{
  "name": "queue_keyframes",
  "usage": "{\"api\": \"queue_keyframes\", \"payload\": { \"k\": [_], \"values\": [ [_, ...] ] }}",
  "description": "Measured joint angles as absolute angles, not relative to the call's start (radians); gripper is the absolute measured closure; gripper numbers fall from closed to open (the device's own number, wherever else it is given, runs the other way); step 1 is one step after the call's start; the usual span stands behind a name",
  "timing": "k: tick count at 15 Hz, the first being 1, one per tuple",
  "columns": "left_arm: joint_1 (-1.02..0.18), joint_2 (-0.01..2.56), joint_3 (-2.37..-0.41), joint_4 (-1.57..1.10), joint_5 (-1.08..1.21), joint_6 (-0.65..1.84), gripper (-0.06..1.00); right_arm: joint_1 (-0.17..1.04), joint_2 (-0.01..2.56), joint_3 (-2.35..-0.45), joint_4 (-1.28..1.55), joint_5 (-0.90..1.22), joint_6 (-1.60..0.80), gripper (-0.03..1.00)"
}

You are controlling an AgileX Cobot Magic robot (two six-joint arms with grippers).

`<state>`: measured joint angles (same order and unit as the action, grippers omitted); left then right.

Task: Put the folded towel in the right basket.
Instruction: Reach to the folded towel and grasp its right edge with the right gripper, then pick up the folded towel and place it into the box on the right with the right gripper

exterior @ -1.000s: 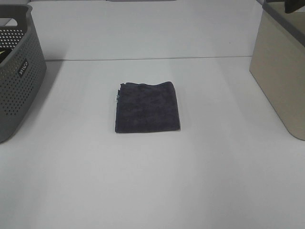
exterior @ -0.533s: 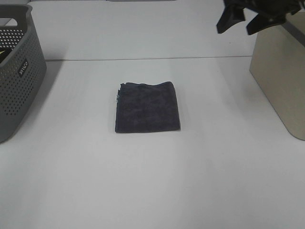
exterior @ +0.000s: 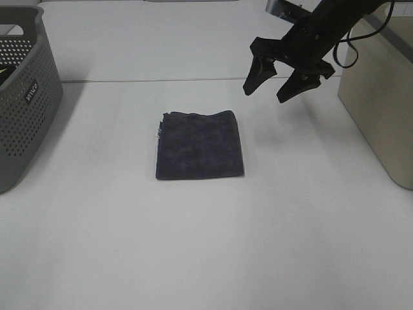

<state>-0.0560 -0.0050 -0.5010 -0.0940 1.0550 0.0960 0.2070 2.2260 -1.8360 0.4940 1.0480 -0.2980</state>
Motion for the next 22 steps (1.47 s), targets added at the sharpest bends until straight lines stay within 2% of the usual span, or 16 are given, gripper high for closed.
{"api": "queue_keyframes", "payload": {
  "k": [5,12,14,16,17,20,22],
  "values": [
    [-0.056,-0.005,-0.501,-0.094,1.055,0.096,-0.03,0.207,2.423,-1.967,0.546,1.070,-0.298,0.23],
    [-0.056,-0.005,-0.501,-0.094,1.055,0.096,-0.03,0.207,2.523,-1.974,0.683,1.109,-0.352,0.24],
    [-0.056,-0.005,-0.501,-0.094,1.055,0.096,-0.03,0.209,2.536,-1.975,0.724,1.110,-0.355,0.29],
    [-0.056,-0.005,-0.501,-0.094,1.055,0.096,-0.03,0.229,2.545,-1.975,0.727,1.104,-0.372,0.40],
    [-0.056,-0.005,-0.501,-0.094,1.055,0.096,-0.03,0.242,2.547,-1.975,0.724,1.093,-0.376,0.49],
    [-0.056,-0.005,-0.501,-0.094,1.055,0.096,-0.03,0.256,2.554,-1.975,0.721,1.069,-0.376,0.89],
    [-0.056,-0.005,-0.501,-0.094,1.055,0.096,-0.03,0.255,2.556,-1.977,0.724,1.067,-0.376,0.93]
  ]
}}
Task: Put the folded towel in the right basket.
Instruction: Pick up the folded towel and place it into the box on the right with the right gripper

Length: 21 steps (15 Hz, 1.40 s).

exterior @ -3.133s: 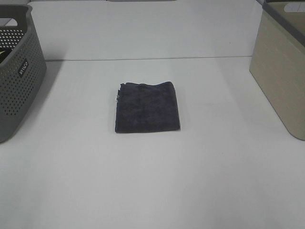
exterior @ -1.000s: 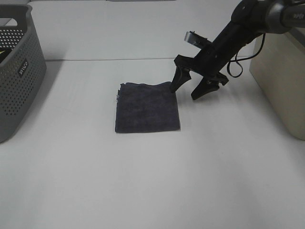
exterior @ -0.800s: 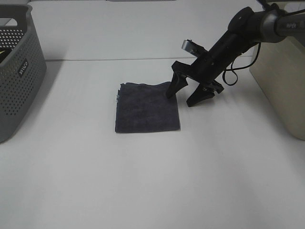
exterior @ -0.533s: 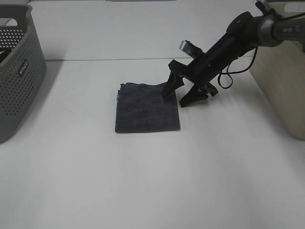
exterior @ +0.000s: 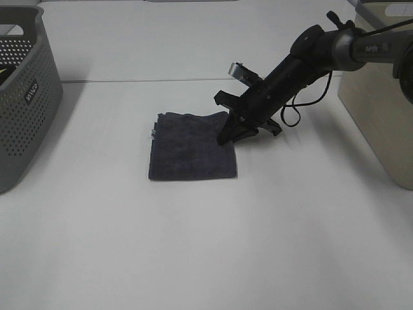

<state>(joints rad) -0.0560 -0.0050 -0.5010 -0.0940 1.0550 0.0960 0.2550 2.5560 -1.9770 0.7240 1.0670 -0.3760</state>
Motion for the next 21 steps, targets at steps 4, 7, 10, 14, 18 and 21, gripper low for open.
{"api": "queue_keyframes", "payload": {
  "k": [4,7,10,14,18,21],
  "values": [
    [-0.056,-0.005,-0.501,-0.094,1.055,0.096,-0.03,0.255,2.506,-2.038,0.702,1.100,-0.376,0.93],
    [-0.056,-0.005,-0.501,-0.094,1.055,0.096,-0.03,0.255,2.335,-2.093,0.625,1.167,-0.376,0.93],
    [-0.056,-0.005,-0.501,-0.094,1.055,0.096,-0.03,0.255,2.210,-2.094,0.500,1.178,-0.345,0.93],
    [-0.056,-0.005,-0.501,-0.094,1.055,0.096,-0.03,0.251,2.008,-2.094,0.197,1.198,-0.248,0.93],
    [-0.056,-0.005,-0.501,-0.094,1.055,0.096,-0.03,0.104,1.890,-2.094,0.134,1.218,-0.210,0.93],
    [-0.056,-0.005,-0.501,-0.094,1.055,0.096,-0.03,-0.045,1.865,-2.094,0.138,1.221,-0.179,0.93]
  ]
}}
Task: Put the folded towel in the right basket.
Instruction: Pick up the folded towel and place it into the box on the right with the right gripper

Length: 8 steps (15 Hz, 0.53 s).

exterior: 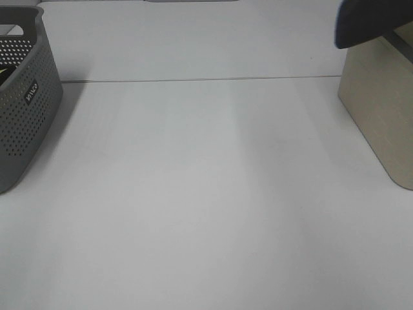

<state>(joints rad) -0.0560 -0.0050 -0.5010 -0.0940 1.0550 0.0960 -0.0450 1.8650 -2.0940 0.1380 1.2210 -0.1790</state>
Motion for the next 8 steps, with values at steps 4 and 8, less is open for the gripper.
{"api": "queue_keyframes", "payload": {
  "k": [4,8],
  "values": [
    [-0.056,-0.005,-0.501,-0.094,1.055,0.096,-0.03,-0.266,1.864,-2.094,0.138,1.221,-0.155,0.93],
    [-0.056,-0.005,-0.501,-0.094,1.055,0.096,-0.03,-0.293,1.882,-2.076,0.124,1.221,-0.141,0.93]
  ]
}}
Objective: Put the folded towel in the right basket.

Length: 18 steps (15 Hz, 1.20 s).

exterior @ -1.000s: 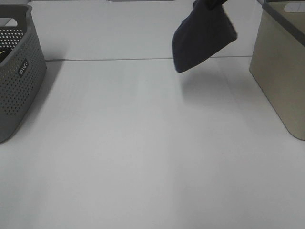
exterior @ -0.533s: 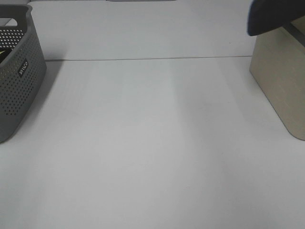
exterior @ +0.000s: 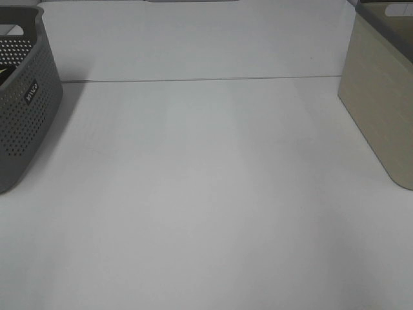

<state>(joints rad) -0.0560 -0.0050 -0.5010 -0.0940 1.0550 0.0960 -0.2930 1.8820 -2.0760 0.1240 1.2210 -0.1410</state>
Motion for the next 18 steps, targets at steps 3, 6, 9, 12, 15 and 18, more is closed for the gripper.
{"api": "queue_keyframes", "payload": {
  "k": [3,6,9,12,15,18],
  "values": [
    [-0.056,-0.005,-0.501,-0.094,1.055,0.096,-0.03,-0.293,1.928,-2.028,0.129,1.222,-0.139,0.88],
    [-0.056,-0.005,-0.501,-0.094,1.055,0.096,-0.03,-0.293,1.966,-2.017,0.159,1.221,-0.138,0.57],
    [-0.056,-0.005,-0.501,-0.094,1.055,0.096,-0.03,-0.293,1.965,-2.017,0.212,1.221,-0.138,0.33],
    [-0.056,-0.005,-0.501,-0.094,1.055,0.096,-0.03,-0.253,1.965,-2.017,0.283,1.221,-0.140,0.30],
    [-0.056,-0.005,-0.501,-0.094,1.055,0.096,-0.03,-0.114,1.965,-2.017,0.211,1.221,-0.134,0.30],
    [-0.056,-0.005,-0.501,-0.094,1.055,0.096,-0.03,0.003,1.939,-2.017,0.113,1.221,-0.078,0.30]
  ]
}}
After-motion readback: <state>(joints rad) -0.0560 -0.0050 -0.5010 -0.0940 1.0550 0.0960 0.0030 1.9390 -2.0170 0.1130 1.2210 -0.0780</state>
